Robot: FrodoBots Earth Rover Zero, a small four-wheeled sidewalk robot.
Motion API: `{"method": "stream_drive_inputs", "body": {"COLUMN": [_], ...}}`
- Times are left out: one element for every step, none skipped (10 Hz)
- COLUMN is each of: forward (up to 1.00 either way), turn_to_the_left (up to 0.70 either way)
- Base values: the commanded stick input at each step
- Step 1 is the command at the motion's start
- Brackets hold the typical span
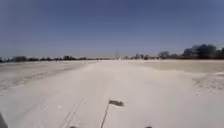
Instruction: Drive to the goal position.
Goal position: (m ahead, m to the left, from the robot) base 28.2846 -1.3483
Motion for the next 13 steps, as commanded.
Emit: {"method": "stream_drive_inputs", "body": {"forward": [0.70, 0.70, 0.70, 0.70, 0.70, 0.70, 0.70, 0.70, 0.70, 0.70, 0.70, 0.70, 0.70], "turn_to_the_left": [0.00, 0.00, 0.00, 0.00, 0.00, 0.00, 0.00, 0.00, 0.00, 0.00, 0.00, 0.00, 0.00]}}
